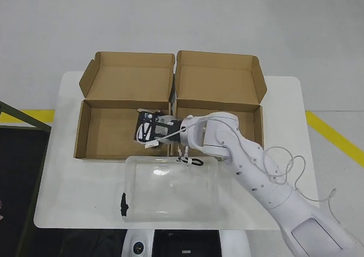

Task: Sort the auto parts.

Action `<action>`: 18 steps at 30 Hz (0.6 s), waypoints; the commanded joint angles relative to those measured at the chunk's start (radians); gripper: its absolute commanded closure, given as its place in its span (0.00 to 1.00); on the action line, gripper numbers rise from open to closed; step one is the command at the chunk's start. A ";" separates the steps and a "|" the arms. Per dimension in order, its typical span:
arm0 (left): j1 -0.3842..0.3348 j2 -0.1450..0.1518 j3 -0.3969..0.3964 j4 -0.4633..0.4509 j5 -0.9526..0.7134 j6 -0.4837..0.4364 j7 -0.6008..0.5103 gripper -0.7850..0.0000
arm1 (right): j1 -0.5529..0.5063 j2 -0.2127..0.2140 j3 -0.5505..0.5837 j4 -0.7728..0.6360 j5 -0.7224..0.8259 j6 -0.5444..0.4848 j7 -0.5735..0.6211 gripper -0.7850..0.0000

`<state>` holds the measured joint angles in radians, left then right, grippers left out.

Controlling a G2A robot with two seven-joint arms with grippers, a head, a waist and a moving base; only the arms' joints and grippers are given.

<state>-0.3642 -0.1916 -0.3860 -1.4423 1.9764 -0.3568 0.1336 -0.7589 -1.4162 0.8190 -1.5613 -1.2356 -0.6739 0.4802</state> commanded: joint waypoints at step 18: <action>0.000 0.000 0.000 0.000 0.000 0.000 0.000 0.00 | -0.357 0.095 0.319 -0.391 -0.066 -0.043 -0.088 0.15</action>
<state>-0.3642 -0.1917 -0.3860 -1.4423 1.9764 -0.3568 0.1336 -1.0939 -1.3251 1.1212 -1.9396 -1.2947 -0.7187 0.4049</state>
